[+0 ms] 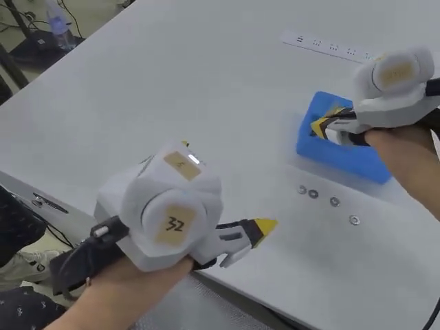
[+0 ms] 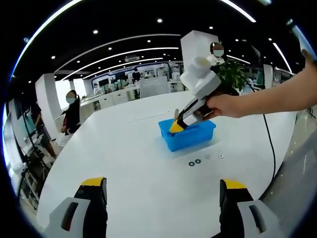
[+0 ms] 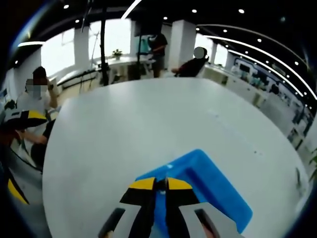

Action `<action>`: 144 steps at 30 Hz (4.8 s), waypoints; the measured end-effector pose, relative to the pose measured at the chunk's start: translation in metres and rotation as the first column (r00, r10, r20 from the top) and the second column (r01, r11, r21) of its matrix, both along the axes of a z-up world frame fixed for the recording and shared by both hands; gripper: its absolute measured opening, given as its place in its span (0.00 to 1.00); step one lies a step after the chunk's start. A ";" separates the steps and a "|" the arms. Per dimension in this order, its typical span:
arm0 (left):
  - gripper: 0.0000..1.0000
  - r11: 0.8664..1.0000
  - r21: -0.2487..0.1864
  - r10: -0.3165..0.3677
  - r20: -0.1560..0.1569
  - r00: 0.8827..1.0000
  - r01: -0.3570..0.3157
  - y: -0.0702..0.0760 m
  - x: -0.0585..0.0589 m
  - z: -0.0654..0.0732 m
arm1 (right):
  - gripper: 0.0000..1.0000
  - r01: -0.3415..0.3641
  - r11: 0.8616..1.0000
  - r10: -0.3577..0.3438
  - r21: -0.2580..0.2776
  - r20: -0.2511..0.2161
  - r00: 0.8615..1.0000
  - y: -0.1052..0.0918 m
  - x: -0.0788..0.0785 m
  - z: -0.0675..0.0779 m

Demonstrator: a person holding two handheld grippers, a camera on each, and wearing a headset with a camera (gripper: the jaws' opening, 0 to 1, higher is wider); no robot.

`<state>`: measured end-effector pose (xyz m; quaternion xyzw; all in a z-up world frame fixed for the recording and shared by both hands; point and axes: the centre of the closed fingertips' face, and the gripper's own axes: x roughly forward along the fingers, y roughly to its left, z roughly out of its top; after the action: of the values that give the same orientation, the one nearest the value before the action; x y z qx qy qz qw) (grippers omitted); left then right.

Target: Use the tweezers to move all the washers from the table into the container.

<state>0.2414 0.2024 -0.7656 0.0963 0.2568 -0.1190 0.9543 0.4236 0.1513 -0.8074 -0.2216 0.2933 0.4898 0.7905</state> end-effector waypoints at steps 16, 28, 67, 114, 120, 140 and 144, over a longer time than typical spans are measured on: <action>0.97 1.000 0.004 0.001 -0.011 1.000 -0.001 0.000 -0.001 -0.002 | 0.03 0.003 1.000 -0.004 0.028 0.033 0.999 -0.012 -0.001 0.019; 0.96 1.000 0.022 -0.007 -0.022 1.000 0.007 0.000 -0.002 -0.004 | 0.02 0.014 0.995 -0.016 0.095 0.020 1.000 -0.023 -0.015 0.055; 0.93 0.999 0.041 -0.014 -0.048 0.999 0.016 0.000 -0.005 -0.007 | 0.02 -0.067 0.997 0.063 -0.032 -0.114 0.991 -0.026 -0.080 -0.005; 0.93 0.999 0.046 -0.025 -0.055 0.998 0.027 -0.001 -0.004 -0.010 | 0.02 0.041 0.977 -0.034 0.209 -0.035 0.999 -0.024 -0.092 0.002; 0.93 0.999 0.046 -0.026 -0.055 0.998 0.029 -0.002 -0.004 -0.011 | 0.01 0.047 0.971 -0.039 0.233 -0.038 0.998 -0.025 -0.091 0.014; 0.93 0.999 0.043 -0.028 -0.054 0.998 0.030 -0.002 -0.004 -0.011 | 0.01 0.049 0.945 -0.093 0.322 0.123 0.988 -0.023 -0.037 0.088; 0.93 0.999 0.038 -0.027 -0.050 0.998 0.029 -0.002 -0.004 -0.010 | 0.01 0.055 0.949 -0.103 0.311 0.140 0.985 -0.023 -0.027 0.085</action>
<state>0.2373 0.2000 -0.7754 0.1154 0.2814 -0.1297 0.9438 0.3967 0.1286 -0.7223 -0.1216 0.1604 0.4785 0.8547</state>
